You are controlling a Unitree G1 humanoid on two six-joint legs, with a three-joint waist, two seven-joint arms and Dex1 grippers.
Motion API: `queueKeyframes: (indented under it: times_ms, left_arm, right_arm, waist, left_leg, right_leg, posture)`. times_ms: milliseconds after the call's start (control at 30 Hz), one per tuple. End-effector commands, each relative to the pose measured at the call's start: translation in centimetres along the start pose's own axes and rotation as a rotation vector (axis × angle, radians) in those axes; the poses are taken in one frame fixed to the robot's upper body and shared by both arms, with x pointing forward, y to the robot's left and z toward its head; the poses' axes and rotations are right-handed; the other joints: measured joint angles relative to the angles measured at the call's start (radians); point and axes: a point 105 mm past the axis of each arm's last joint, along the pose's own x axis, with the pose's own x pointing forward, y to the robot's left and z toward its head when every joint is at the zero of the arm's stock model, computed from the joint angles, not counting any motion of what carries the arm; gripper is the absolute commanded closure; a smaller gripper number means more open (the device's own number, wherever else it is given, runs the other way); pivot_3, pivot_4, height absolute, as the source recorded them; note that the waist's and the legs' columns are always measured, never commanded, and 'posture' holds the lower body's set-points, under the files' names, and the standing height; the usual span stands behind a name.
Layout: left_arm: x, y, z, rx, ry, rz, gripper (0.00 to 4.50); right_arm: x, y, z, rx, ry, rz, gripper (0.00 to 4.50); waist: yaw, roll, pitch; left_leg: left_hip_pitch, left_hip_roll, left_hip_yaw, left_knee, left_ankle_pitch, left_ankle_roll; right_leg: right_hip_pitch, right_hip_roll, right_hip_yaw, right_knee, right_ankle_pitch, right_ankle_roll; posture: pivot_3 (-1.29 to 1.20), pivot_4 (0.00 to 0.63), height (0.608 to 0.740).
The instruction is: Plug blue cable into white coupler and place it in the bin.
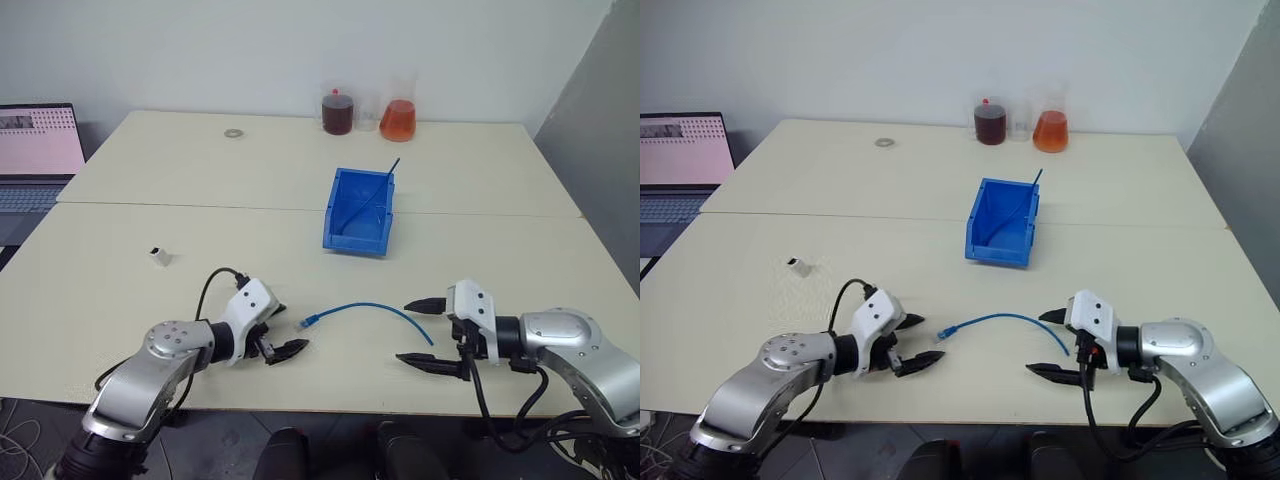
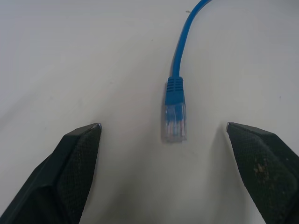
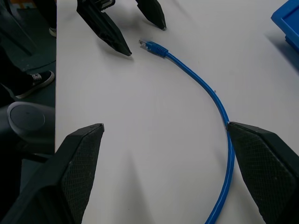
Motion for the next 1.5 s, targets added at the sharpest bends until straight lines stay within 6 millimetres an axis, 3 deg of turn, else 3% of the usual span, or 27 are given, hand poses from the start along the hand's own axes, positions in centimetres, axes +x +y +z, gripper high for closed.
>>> queueKeyframes:
  times_ms: [33,467,733,1033,1233,1500]
  left_arm:
    - [0.9,-1.6,-1.0,-0.037,0.073,-0.071,0.18]
    - [-0.2,-2.2,-3.3,-0.057,0.185,-0.071,2.56]
    - [-0.2,-1.3,-3.2,-0.114,0.129,-0.018,4.21]
    - [-1.0,-0.1,-1.6,-0.171,0.019,-0.016,4.29]
    - [-1.7,0.3,2.0,-0.129,-0.132,-0.084,4.29]
    - [-1.4,-0.1,6.8,-0.091,-0.282,-0.191,4.29]
  right_arm:
    - [0.1,0.3,1.0,-0.054,-0.025,0.005,0.02]
    - [0.2,0.3,1.7,-0.054,-0.052,-0.007,0.00]
    - [0.1,-0.1,3.1,-0.022,-0.117,-0.028,0.00]
    - [0.3,-0.7,3.7,0.024,-0.151,-0.093,0.00]
    - [0.0,-0.6,4.6,0.088,-0.216,-0.098,0.00]
    - [-0.8,2.0,4.6,0.318,-0.242,0.064,0.00]
  waist:
    - [0.000,0.000,0.000]
    - [-0.008,0.000,-0.001]
    - [-0.010,0.001,-0.002]
    - [-0.010,0.001,-0.002]
    - [-0.009,0.000,-0.002]
    - [-0.006,-0.002,-0.001]
  left_leg:
    - [0.000,0.000,0.000,0.000,0.000,0.000]
    - [0.002,0.000,-0.001,-0.001,0.000,0.000]
    - [0.003,0.000,-0.001,-0.001,0.000,0.000]
    - [0.004,0.000,-0.001,-0.002,0.000,0.000]
    - [0.001,0.000,-0.001,-0.001,0.000,0.000]
    - [-0.002,0.000,-0.001,0.000,0.000,0.000]
  right_leg:
    - [0.000,0.000,0.000,0.000,0.000,0.000]
    - [0.000,0.001,0.002,0.000,0.000,0.000]
    - [0.000,0.001,0.003,0.000,0.000,0.000]
    - [0.000,0.001,0.003,0.000,0.000,0.000]
    - [-0.001,0.002,0.001,0.000,0.000,0.000]
    - [-0.001,0.001,0.000,-0.001,0.000,0.000]
  posture:
    - [0.00,0.150,0.740]
    - [0.00,0.150,0.740]
    - [0.00,0.150,0.740]
    - [0.00,0.150,0.740]
    - [0.00,0.150,0.740]
    - [0.00,0.150,0.740]
